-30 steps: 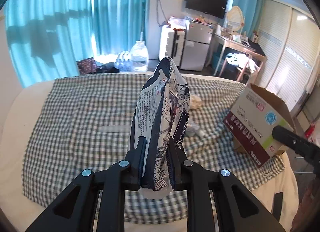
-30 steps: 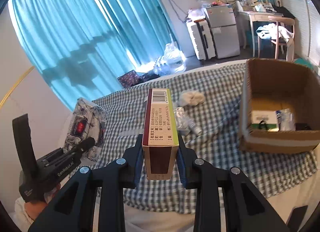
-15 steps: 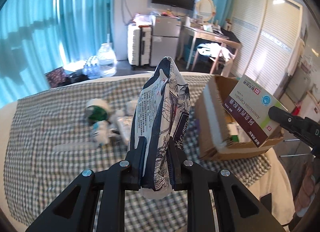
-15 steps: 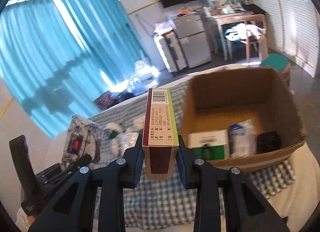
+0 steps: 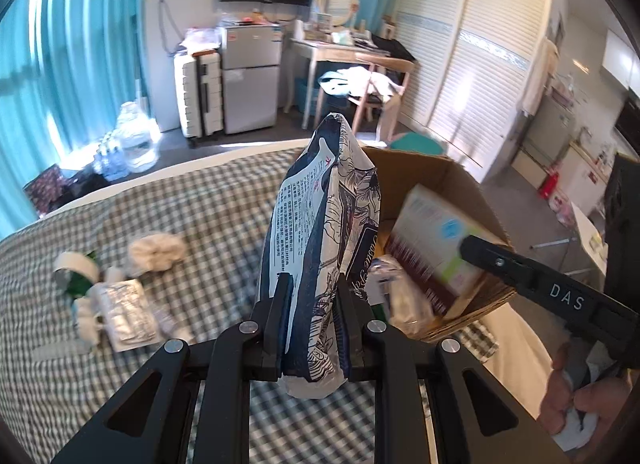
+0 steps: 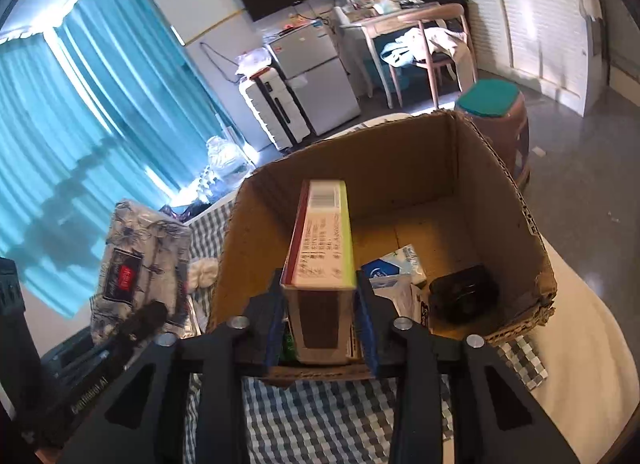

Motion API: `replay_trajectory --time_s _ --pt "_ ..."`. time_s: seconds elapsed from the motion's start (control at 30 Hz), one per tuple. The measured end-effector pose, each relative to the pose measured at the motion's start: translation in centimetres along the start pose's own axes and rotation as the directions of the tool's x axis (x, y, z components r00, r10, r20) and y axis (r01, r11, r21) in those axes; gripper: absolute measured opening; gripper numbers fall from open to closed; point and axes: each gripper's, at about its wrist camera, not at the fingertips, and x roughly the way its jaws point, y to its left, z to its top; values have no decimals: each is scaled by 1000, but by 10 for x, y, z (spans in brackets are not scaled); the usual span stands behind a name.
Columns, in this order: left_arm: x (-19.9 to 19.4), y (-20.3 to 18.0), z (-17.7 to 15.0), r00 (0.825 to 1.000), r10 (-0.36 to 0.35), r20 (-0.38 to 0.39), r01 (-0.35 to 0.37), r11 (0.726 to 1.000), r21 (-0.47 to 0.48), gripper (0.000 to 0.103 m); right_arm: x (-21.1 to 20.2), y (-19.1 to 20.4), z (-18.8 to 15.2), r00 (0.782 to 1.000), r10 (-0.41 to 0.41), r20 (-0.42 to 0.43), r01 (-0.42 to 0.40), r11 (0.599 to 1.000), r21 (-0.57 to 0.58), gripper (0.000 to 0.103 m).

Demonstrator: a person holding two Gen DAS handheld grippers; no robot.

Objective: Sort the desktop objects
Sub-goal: 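Carry the snack bag and medicine box to the cardboard box and release them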

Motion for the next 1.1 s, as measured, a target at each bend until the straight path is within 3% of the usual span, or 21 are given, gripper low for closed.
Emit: replay_trajectory --time_s 0.03,0.13,0.37,0.43,0.5,0.53,0.8,0.97,1.1 --pt "4 -4 1 1000 -5 -5 5 1000 11 19 -2 -3 0 1000 -7 11 7 1000 9 61" --pt "18 -17 2 999 6 -36 -4 999 53 19 -9 -9 0 997 -39 61 38 999 19 62" --pt "35 -33 6 998 18 -61 -13 997 81 21 -16 -33 -15 997 -57 53 52 993 102 65" --pt "42 -37 12 997 20 -77 -14 997 76 33 -20 -39 -21 997 -56 57 49 991 121 65" --pt "49 -35 16 992 21 -121 -15 999 49 82 -25 -42 -26 997 -53 54 45 990 136 65" --pt "49 -33 17 991 33 -133 -30 999 28 87 -27 -43 -26 997 -50 53 43 990 138 65" --pt "20 -15 5 992 47 -117 -44 999 29 94 -33 -34 -38 999 -33 31 30 995 95 65" --pt "10 -8 16 991 57 -125 -57 998 2 95 -32 -16 -50 1000 -13 9 12 997 81 65" --pt "-5 -11 28 997 -1 -83 1 1000 -1 98 -33 -4 -56 1000 -18 3 18 998 53 65"
